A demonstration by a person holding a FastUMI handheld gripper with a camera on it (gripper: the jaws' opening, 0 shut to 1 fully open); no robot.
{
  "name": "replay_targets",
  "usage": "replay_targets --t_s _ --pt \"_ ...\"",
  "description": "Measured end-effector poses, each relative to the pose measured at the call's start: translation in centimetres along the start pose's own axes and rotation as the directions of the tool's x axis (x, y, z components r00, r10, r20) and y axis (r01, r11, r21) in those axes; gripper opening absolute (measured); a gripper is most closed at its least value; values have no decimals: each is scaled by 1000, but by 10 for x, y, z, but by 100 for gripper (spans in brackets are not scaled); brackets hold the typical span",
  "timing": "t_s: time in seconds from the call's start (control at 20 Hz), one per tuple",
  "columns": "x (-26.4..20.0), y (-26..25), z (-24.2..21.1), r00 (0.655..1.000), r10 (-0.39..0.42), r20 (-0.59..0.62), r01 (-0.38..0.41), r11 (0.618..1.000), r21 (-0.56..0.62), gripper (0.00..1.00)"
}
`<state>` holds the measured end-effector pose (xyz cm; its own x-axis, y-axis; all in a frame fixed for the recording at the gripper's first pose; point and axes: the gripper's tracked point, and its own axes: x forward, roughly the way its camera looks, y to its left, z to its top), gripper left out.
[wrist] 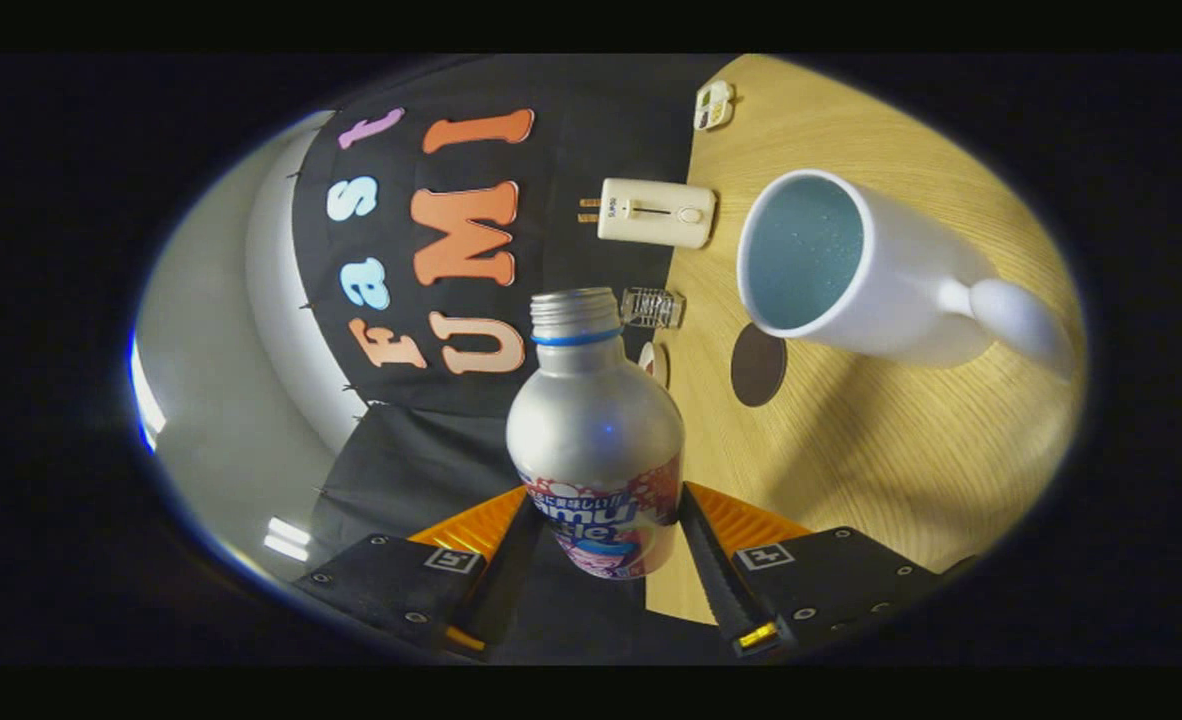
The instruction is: Take the bottle from table, then pour the juice into the cup, finally place the bottle on the coaster
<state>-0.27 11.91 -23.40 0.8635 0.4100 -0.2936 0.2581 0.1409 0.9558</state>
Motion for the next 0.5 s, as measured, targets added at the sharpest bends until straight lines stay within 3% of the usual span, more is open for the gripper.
replay_targets --t_s 0.5 --pt "-7 3 2 1000 31 -3 -30 990 135 77"
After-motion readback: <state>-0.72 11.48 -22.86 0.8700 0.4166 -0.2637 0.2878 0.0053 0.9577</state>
